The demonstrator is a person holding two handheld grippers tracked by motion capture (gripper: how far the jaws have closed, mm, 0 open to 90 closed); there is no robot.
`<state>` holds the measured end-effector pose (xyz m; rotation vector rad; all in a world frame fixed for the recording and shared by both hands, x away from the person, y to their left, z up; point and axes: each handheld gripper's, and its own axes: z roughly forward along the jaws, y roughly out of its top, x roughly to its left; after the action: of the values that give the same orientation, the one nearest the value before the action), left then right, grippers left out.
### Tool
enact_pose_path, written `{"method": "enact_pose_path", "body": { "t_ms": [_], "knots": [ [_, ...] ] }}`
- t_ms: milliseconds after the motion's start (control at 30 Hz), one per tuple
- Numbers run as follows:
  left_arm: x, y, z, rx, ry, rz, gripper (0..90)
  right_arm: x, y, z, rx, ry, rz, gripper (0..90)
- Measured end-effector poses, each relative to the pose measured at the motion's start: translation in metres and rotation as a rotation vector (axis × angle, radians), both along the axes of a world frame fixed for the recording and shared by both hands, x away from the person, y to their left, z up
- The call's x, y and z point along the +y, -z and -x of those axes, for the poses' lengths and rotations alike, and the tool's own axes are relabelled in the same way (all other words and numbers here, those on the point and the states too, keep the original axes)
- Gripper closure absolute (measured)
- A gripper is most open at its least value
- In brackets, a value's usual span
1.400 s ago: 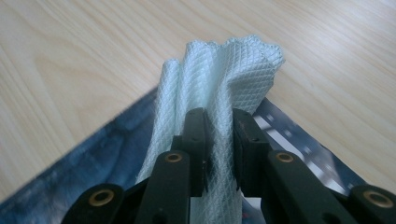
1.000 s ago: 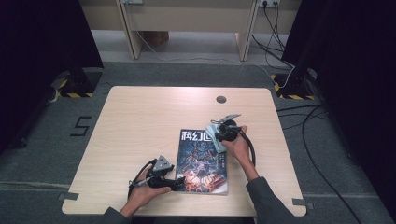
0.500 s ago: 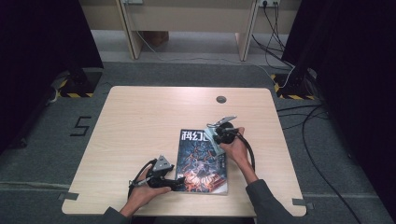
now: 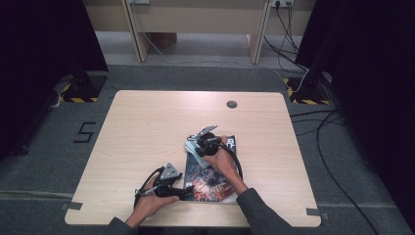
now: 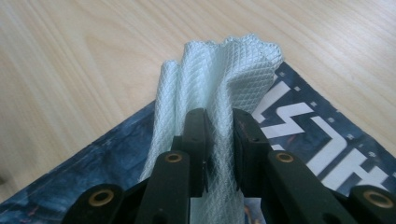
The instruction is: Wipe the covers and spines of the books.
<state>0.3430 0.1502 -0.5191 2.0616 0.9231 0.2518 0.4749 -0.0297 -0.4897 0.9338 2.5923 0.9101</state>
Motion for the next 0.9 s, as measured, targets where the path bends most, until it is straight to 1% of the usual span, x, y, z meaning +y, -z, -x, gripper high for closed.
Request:
{"method": "enact_pose_path", "body": {
  "t_ms": [33,67,100,133,167,300,333,367,400,433,467,500,533,567,600,633,667,700,733,767,800,833,900],
  "knots": [
    [0.000,0.000,0.000,0.000,0.000,0.000,28.9,0.000,0.000,0.000,-0.004,-0.014,-0.004,77.7],
    [0.000,0.000,0.000,0.000,0.000,0.000,28.9,-0.001,0.000,0.000,0.009,-0.010,-0.010,77.6],
    [0.000,0.000,0.000,0.000,0.000,0.000,28.9,-0.001,0.000,0.000,0.009,-0.010,-0.010,77.6],
    [0.000,0.000,0.000,0.000,0.000,0.000,28.9,-0.004,0.001,-0.002,0.024,-0.012,-0.032,77.2],
    [0.000,0.000,0.000,0.000,-0.001,0.000,28.9,-0.006,0.001,-0.002,0.033,-0.011,-0.038,77.1],
    [0.000,0.000,0.000,-0.001,0.000,-0.001,28.9,-0.012,0.000,-0.003,0.030,-0.010,-0.023,76.9],
    [0.000,0.000,0.000,-0.001,0.000,0.000,28.9,-0.016,0.000,-0.003,0.036,0.001,-0.025,76.9],
    [0.000,0.000,0.000,-0.001,0.000,0.000,28.9,-0.027,-0.001,-0.004,0.045,0.020,-0.028,76.9],
    [0.000,0.000,0.000,-0.001,0.000,0.000,28.9,-0.027,-0.001,-0.004,0.045,0.020,-0.028,76.9],
    [0.000,0.000,0.000,-0.001,-0.001,0.002,28.9,-0.042,-0.001,-0.005,0.036,0.038,-0.013,76.8],
    [0.000,0.000,0.000,-0.001,-0.001,0.002,28.9,-0.042,-0.001,-0.005,0.036,0.038,-0.013,76.8],
    [0.000,0.000,0.000,-0.001,-0.001,0.001,28.9,-0.050,-0.002,-0.006,0.039,0.054,-0.011,76.8],
    [0.000,0.000,0.000,-0.001,-0.002,0.002,28.9,-0.067,-0.002,-0.007,0.030,0.090,-0.003,76.8],
    [0.000,0.000,0.000,-0.001,-0.002,0.002,28.9,-0.067,-0.002,-0.007,0.030,0.090,-0.003,76.8],
    [0.000,0.000,0.000,-0.001,-0.002,0.002,28.9,-0.086,-0.003,-0.007,0.033,0.125,-0.007,76.6],
    [0.000,0.000,0.000,-0.001,-0.002,0.002,28.9,-0.086,-0.003,-0.007,0.033,0.125,-0.007,76.6],
    [0.000,0.000,0.000,-0.001,-0.002,0.002,28.9,-0.104,-0.002,-0.008,0.035,0.156,-0.026,76.6],
    [0.000,0.000,0.000,-0.001,-0.002,0.001,28.9,-0.111,-0.002,-0.008,0.037,0.175,-0.038,76.6],
    [0.000,0.000,0.000,-0.001,-0.002,0.001,28.9,-0.111,-0.002,-0.008,0.037,0.175,-0.038,76.6],
    [0.000,0.000,0.000,-0.001,-0.002,0.001,28.9,-0.121,-0.002,-0.008,0.037,0.194,-0.042,76.6],
    [0.000,0.000,0.000,-0.001,-0.002,0.001,28.8,-0.121,-0.002,-0.008,0.037,0.194,-0.042,76.6],
    [0.000,0.000,0.000,-0.001,-0.002,0.002,28.9,-0.128,-0.001,-0.009,0.039,0.202,-0.054,76.6],
    [0.000,0.000,0.000,-0.001,-0.002,0.001,28.9,-0.128,-0.001,-0.009,0.043,0.208,-0.063,76.7]
  ]
}}
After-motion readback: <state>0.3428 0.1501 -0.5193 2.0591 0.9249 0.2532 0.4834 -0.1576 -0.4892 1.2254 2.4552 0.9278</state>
